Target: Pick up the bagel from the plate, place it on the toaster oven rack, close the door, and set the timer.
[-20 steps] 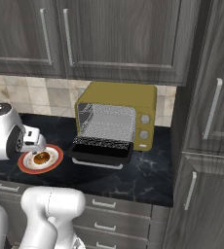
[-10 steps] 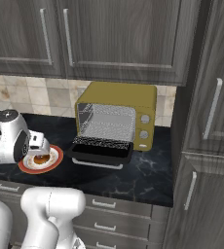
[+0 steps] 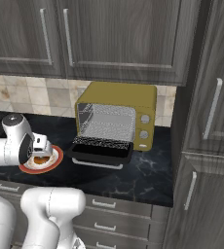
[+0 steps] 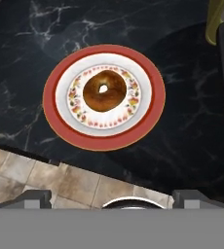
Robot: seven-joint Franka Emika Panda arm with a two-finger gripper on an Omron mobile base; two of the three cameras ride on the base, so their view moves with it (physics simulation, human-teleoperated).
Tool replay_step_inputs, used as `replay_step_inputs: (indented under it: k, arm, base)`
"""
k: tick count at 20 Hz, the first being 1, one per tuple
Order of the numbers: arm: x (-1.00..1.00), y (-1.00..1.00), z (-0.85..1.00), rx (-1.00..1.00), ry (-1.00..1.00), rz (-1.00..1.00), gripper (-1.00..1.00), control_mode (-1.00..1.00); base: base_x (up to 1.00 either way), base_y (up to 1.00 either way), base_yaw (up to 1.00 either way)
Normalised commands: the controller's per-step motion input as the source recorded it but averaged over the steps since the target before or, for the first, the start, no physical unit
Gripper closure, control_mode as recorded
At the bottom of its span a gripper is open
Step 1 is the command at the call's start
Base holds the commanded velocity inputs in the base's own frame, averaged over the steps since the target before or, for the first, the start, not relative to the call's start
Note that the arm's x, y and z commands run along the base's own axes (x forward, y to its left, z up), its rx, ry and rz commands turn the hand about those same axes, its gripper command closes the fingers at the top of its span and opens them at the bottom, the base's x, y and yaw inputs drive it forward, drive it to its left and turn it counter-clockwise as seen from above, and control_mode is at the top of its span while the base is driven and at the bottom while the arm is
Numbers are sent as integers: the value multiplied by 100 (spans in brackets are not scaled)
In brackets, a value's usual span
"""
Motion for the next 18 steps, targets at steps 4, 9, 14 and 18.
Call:
replay_step_inputs:
  k: [4,9,14,18]
  arm:
    - [16,16,-2,0,0,0,-100,-100]
    - [17,11,0,0,0,0,-100,-100]
    - [9,2,0,0,0,-2,-100,-100]
    - [6,0,-2,0,0,-13,-100,-100]
  base:
    - [0,0,0]
    - [0,0,0]
    - [0,0,0]
    - [0,0,0]
